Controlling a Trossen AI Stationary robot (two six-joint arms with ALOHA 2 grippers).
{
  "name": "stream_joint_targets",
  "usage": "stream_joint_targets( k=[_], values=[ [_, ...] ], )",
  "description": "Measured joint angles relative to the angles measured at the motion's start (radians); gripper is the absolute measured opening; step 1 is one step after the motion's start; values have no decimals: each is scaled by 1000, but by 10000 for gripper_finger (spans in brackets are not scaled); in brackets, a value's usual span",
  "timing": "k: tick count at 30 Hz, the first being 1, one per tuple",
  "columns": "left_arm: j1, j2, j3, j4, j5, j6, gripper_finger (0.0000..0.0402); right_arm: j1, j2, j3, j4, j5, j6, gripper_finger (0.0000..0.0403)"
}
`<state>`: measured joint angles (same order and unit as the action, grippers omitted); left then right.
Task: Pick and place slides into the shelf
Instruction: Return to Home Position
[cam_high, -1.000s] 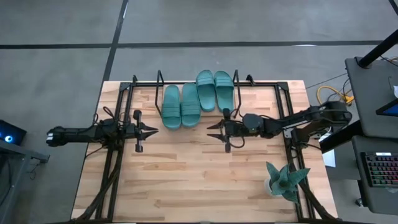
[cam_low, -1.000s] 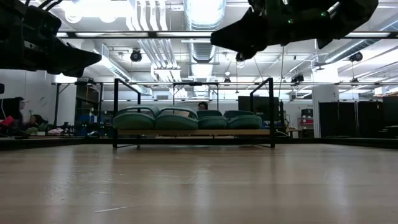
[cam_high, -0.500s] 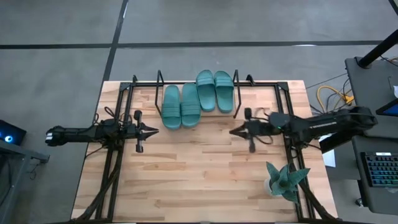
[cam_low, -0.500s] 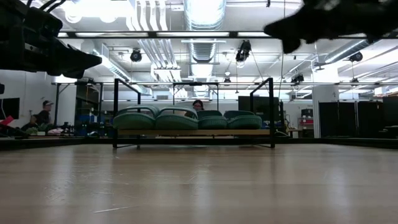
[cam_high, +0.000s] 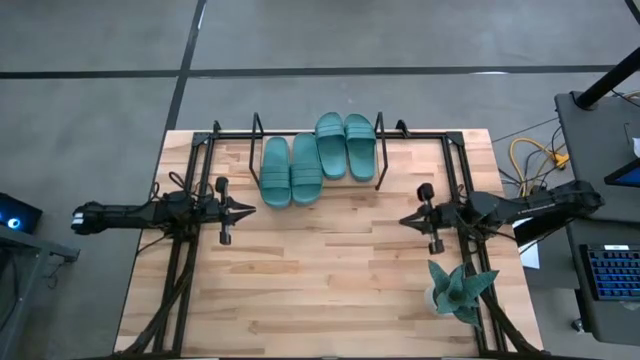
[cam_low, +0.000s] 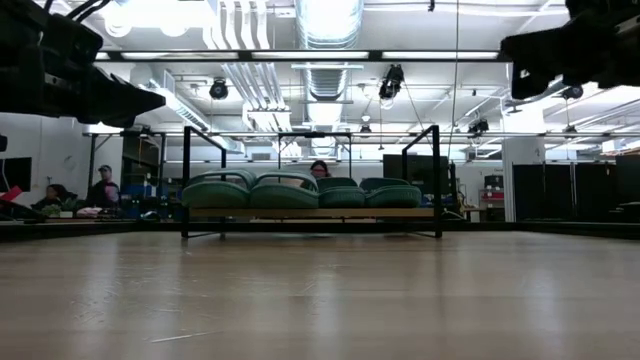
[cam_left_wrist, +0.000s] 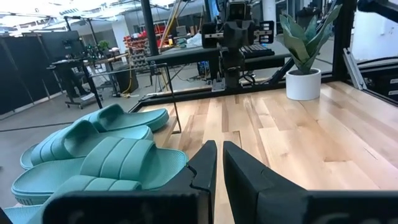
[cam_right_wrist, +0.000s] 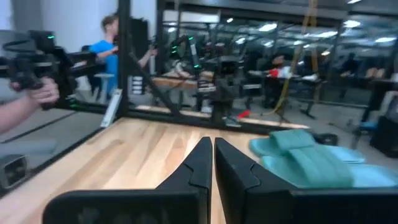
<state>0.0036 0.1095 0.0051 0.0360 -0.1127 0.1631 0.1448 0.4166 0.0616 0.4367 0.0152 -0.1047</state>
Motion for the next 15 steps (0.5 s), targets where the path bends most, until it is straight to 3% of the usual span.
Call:
stream_joint_targets(
  k=[5, 15],
  values=[
    [0, 17, 0, 1, -1, 0, 13, -1, -138, -27, -149, 116, -8, 8],
    [1, 18, 0, 4, -5, -37, 13, -1, -294, -49, -304, 118, 10, 9]
  ],
)
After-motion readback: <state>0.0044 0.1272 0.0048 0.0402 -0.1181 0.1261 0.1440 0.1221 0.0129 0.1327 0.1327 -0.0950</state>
